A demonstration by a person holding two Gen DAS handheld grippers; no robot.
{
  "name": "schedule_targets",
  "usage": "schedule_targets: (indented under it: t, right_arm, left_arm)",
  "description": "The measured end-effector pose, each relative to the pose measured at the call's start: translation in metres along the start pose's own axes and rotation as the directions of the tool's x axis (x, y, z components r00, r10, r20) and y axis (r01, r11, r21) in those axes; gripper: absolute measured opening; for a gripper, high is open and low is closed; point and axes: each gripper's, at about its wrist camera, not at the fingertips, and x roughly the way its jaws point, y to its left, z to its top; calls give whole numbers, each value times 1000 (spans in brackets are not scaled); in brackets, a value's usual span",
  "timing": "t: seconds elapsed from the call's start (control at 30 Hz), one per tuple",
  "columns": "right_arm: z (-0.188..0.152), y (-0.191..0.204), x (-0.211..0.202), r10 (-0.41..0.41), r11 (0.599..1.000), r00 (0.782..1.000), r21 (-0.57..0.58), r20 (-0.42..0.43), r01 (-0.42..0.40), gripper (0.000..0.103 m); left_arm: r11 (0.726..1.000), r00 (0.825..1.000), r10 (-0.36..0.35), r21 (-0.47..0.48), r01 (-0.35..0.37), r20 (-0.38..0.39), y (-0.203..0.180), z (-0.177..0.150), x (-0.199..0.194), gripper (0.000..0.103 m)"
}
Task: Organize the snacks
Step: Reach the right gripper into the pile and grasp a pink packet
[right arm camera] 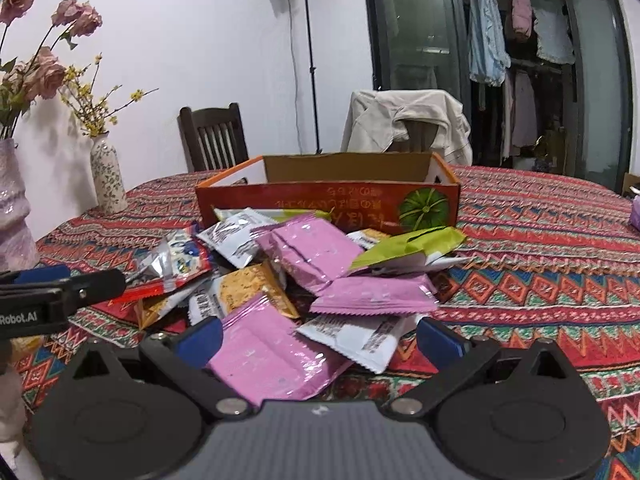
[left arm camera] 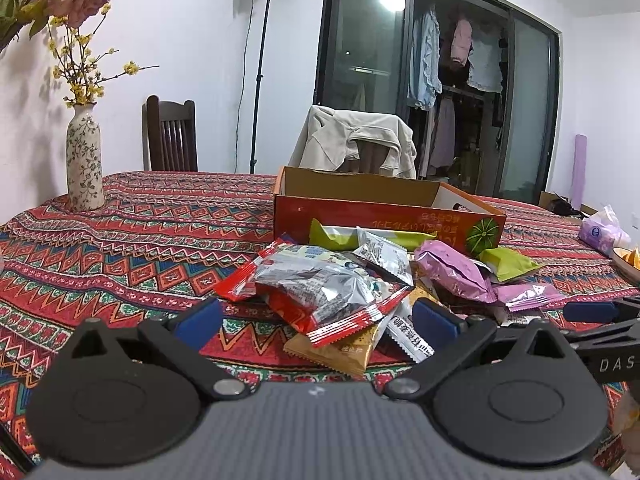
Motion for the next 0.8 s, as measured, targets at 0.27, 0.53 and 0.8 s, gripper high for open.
schedule_targets:
  t: [0.27,0.53,0.8]
  right_arm:
    - [-2,20,0,46,997,999,-64,-16,-47,102]
    - [-6,34,4,48,991,997,-119,-67,-55,89]
    - [-11,29,0,-2,993,996,-115,-93,-9,89]
  left_arm:
    - [1000,1000,13,-22,-13,-13,7,-1,1,103]
    - [999,1000,20,-38,-21,-20,13,-4,-2,103]
    - [998,999,21,-52,-22,-26,20,-6,-4,103]
